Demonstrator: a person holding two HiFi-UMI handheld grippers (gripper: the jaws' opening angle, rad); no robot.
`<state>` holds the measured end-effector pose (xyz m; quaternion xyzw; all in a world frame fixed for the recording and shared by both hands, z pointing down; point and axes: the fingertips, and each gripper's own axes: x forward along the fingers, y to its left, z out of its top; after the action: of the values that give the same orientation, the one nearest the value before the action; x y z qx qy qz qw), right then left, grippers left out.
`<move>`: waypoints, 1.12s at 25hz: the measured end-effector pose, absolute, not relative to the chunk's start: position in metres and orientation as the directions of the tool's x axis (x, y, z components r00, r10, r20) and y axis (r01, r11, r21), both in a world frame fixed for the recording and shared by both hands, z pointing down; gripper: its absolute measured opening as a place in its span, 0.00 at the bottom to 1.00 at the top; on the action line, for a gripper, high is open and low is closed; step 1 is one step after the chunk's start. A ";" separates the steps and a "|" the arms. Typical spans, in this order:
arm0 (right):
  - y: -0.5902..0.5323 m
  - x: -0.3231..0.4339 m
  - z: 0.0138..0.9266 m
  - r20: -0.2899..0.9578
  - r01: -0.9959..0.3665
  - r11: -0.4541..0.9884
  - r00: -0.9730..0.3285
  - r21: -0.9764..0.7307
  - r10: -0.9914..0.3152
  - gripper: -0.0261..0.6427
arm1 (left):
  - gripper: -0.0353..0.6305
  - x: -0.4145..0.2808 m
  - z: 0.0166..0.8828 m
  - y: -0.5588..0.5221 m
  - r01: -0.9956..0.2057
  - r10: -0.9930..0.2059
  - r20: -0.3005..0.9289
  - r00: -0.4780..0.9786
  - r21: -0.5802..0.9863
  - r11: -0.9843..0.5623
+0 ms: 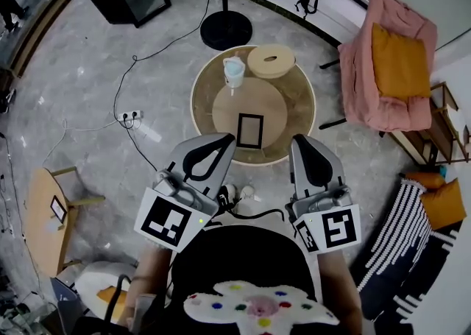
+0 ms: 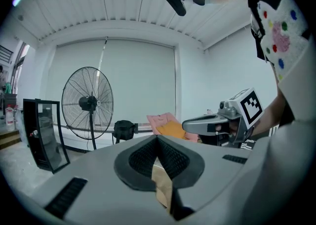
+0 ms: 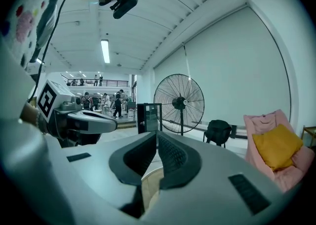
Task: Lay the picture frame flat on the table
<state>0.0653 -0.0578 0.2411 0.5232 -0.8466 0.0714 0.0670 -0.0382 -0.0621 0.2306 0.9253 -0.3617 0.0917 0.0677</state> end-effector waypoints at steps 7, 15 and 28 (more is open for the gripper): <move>-0.056 0.065 0.241 0.190 -0.896 0.443 -0.442 -0.039 -0.877 0.10 | 0.08 -0.039 0.230 -0.061 -0.685 -0.661 0.217 0.718 0.057 -0.726; -0.054 0.063 0.240 0.188 -0.896 0.444 -0.441 -0.033 -0.877 0.10 | 0.08 -0.044 0.230 -0.061 -0.696 -0.670 0.216 0.710 0.070 -0.715; -0.051 0.064 0.241 0.194 -0.896 0.443 -0.440 -0.034 -0.877 0.10 | 0.08 -0.045 0.229 -0.060 -0.700 -0.676 0.210 0.706 0.066 -0.711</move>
<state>0.0636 -0.0512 0.2408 0.5238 -0.8461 0.0658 0.0736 -0.0452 -0.0596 0.2289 0.9209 -0.3737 0.0856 0.0707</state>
